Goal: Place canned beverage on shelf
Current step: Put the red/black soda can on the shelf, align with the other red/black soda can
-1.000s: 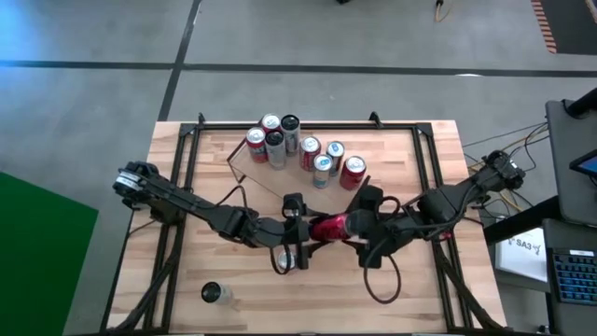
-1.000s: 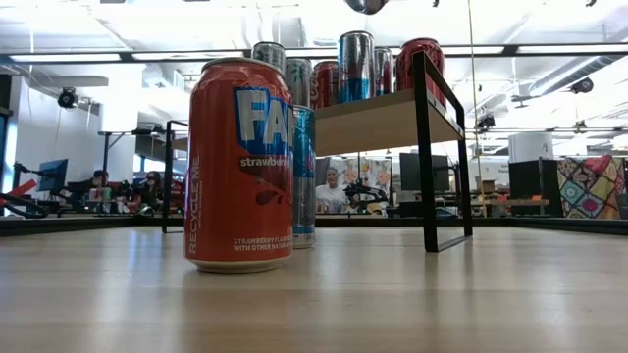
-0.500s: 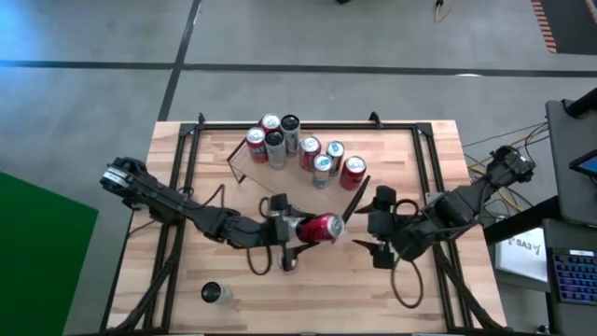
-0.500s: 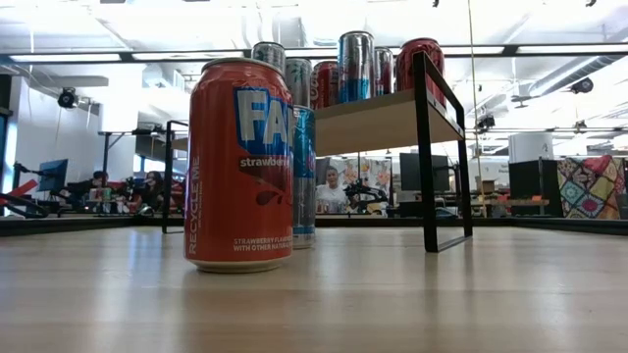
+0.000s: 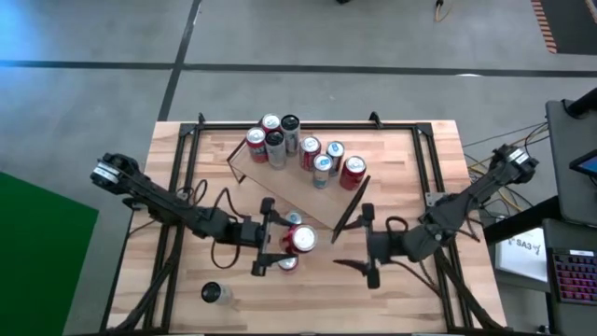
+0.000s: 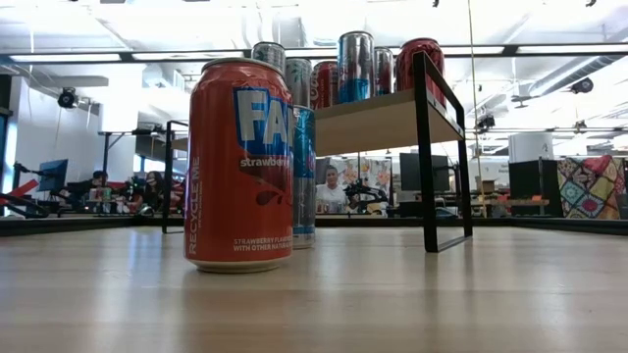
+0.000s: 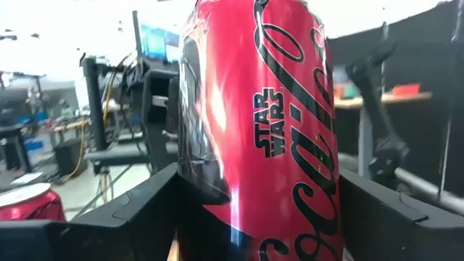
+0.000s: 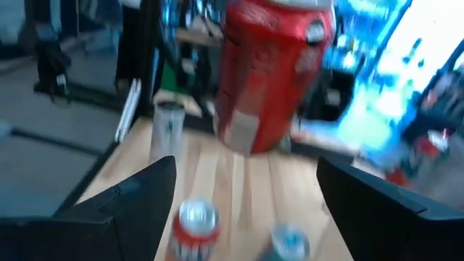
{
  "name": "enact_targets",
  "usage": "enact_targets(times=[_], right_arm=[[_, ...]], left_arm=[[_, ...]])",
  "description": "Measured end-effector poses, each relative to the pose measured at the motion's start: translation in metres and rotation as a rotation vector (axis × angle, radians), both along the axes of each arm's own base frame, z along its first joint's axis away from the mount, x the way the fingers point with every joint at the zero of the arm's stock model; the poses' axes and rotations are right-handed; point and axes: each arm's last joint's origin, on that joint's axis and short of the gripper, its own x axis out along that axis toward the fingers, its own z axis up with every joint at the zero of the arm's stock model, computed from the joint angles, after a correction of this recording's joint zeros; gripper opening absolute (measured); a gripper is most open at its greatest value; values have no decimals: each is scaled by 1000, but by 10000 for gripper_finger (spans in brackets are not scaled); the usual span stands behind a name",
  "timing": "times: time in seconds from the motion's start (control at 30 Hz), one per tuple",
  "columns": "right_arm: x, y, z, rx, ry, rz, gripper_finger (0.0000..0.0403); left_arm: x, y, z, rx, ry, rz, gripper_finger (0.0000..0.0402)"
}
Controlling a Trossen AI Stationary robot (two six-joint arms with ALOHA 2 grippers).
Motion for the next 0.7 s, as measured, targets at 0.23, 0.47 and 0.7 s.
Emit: enact_targets(times=[0.23, 0.47, 0.7], right_arm=[[20, 4, -5, 58, -268, -22, 322], [42, 10, -14, 30, -262, -33, 322], [51, 15, -15, 72, -258, -35, 322]], left_arm=[[-4, 1, -10, 7, 7, -3, 292], [-4, 2, -10, 14, 1, -1, 292], [-4, 1, -9, 28, -7, 5, 292]])
